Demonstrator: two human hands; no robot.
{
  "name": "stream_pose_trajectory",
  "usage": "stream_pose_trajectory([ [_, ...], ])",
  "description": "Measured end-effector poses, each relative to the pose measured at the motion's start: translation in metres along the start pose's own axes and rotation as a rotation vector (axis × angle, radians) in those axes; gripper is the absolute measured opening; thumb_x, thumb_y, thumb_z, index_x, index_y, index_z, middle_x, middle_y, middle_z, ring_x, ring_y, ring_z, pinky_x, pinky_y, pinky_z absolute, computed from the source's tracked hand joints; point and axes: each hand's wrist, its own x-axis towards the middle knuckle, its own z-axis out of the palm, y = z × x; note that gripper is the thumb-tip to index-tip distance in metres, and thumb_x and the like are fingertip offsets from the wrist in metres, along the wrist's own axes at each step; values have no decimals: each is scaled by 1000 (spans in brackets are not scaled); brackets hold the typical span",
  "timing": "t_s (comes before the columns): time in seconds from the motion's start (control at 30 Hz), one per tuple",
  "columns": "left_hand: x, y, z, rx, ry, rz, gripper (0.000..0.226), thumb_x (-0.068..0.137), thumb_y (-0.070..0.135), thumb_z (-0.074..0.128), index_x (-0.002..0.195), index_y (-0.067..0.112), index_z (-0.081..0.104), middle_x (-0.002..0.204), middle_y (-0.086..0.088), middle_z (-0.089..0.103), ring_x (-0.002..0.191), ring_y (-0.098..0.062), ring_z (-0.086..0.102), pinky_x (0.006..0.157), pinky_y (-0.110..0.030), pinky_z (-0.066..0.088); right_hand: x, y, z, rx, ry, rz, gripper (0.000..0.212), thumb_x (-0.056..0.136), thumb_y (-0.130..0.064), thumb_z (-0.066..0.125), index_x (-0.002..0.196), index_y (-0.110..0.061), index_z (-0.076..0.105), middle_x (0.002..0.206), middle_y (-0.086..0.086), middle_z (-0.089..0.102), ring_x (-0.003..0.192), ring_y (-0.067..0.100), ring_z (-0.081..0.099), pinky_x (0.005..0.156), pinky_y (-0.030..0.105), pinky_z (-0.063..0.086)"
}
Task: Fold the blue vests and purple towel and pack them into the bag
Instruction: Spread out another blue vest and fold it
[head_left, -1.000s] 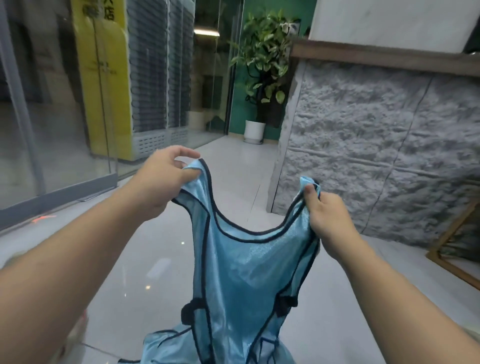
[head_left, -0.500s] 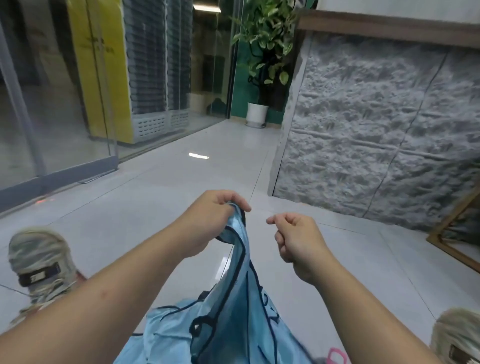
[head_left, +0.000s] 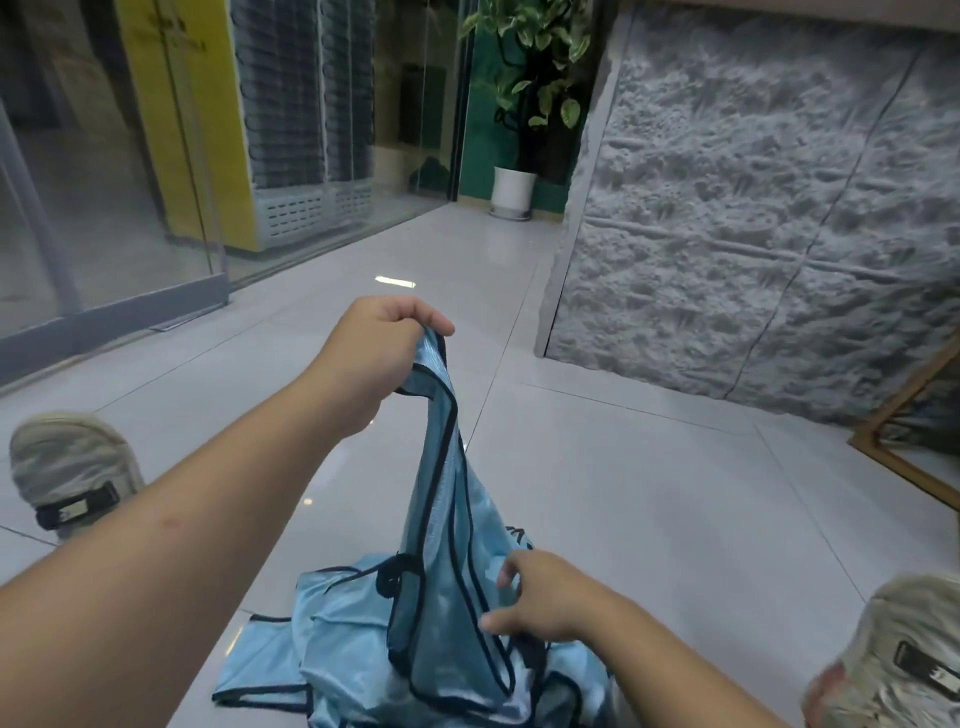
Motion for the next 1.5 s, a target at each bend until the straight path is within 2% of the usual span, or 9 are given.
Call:
stream_pose_trajectory([
  [0.13, 3, -3, -4, 4, 29, -2, 43, 91, -6, 38, 81, 15, 74, 73, -10, 61, 56, -22, 55, 59, -33, 51, 6, -2, 23, 88, -35, -86, 24, 80, -28, 89, 88, -26, 66, 92, -5, 67, 76, 18, 63, 73, 33, 53],
  [0.33, 7, -8, -9, 8, 61, -9, 42, 92, -7, 38, 81, 15, 72, 73, -9, 60, 56, -21, 54, 52, -28, 47, 4, -7, 33, -229, -152, -151, 70, 78, -36, 91, 141, -31, 62, 141, -6, 65, 129, 20, 62, 110, 36, 47],
  [0.53, 9, -11, -14, -10, 73, -11, 43, 90, -7, 37, 79, 15, 72, 75, -10, 60, 57, -21, 54, 51, -27, 47, 9, -2, 50, -362, -29, -147, 53, 71, -65, 84, 97, -21, 70, 98, -1, 73, 92, 22, 69, 77, 34, 53],
  [0.63, 7, -11, -16, -7, 81, -19, 44, 91, -7, 37, 80, 15, 72, 78, -11, 61, 59, -22, 55, 52, -27, 48, 14, -5, 67, -487, 72, -123, 64, 68, -74, 78, 95, -17, 66, 103, 5, 62, 89, 28, 64, 79, 38, 52],
  [0.77, 5, -11, -17, -14, 84, -29, 44, 91, -8, 36, 81, 15, 72, 78, -11, 60, 55, -20, 54, 45, -22, 45, 19, -8, 89, -487, 194, -140, 25, 92, -32, 64, 107, -11, 70, 107, 7, 48, 82, 32, 54, 79, 37, 50],
  [1.07, 7, -9, -35, 47, 76, -19, 39, 92, -4, 43, 89, 19, 74, 88, -13, 66, 68, -27, 58, 60, -32, 52, 11, -15, -37, 538, 405, -103, 14, 80, -15, 73, 66, -14, 71, 66, 1, 64, 65, 18, 57, 65, 31, 45],
  [1.27, 14, -16, -47, 324, 121, 13, 26, 98, 13, 64, 122, 21, 70, 106, -6, 66, 78, -25, 62, 59, -28, 45, -22, -21, -129, 380, 675, -64, 13, 83, -14, 80, 74, -10, 70, 64, 8, 66, 54, 22, 57, 49, 25, 45],
  [1.37, 13, -18, -57, 559, 43, -93, 10, 92, 19, 77, 97, 11, 74, 80, -7, 65, 68, -24, 58, 55, -27, 40, -38, -22, -155, 358, 720, -13, 19, 81, -15, 83, 71, -6, 71, 58, 11, 65, 47, 25, 54, 49, 33, 47],
  [1.5, 6, -21, -59, 781, -132, -268, 29, 82, 21, 86, 97, -2, 76, 82, -13, 66, 76, -32, 61, 71, -34, 51, -55, -38, -155, 473, 587, 21, 34, 84, -18, 86, 69, 1, 62, 57, 11, 56, 47, 23, 49, 49, 29, 44],
])
